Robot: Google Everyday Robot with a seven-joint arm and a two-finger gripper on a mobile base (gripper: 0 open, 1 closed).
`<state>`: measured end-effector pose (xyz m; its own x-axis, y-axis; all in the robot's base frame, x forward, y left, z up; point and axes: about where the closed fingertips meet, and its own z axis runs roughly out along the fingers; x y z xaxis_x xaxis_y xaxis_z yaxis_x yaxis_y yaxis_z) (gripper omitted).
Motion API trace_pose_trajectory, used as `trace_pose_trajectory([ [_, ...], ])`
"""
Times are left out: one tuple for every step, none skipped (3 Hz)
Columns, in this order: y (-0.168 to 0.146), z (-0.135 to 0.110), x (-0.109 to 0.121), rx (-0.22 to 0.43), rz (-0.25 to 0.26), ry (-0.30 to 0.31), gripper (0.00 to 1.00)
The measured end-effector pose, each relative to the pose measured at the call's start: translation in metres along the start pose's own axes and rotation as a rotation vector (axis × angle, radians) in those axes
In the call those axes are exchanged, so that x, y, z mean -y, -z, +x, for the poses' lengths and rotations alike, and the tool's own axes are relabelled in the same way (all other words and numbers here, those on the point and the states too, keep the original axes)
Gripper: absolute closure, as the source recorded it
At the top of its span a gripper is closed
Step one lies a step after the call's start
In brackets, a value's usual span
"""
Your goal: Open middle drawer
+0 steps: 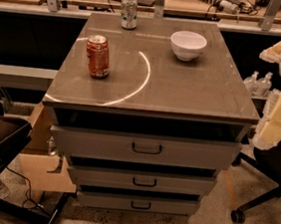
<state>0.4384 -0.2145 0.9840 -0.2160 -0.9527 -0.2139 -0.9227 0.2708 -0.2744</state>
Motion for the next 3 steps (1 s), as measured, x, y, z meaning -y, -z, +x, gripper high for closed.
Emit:
trace_pose_trajectory([
  [0.0,0.0,0.0,0.0,0.0,0.0,0.0],
  [-0.032,0.0,-0.013,-0.063,0.011,0.025,0.0],
  [-0.063,0.004,-0.043,-0.075,0.069,0.022,0.0],
])
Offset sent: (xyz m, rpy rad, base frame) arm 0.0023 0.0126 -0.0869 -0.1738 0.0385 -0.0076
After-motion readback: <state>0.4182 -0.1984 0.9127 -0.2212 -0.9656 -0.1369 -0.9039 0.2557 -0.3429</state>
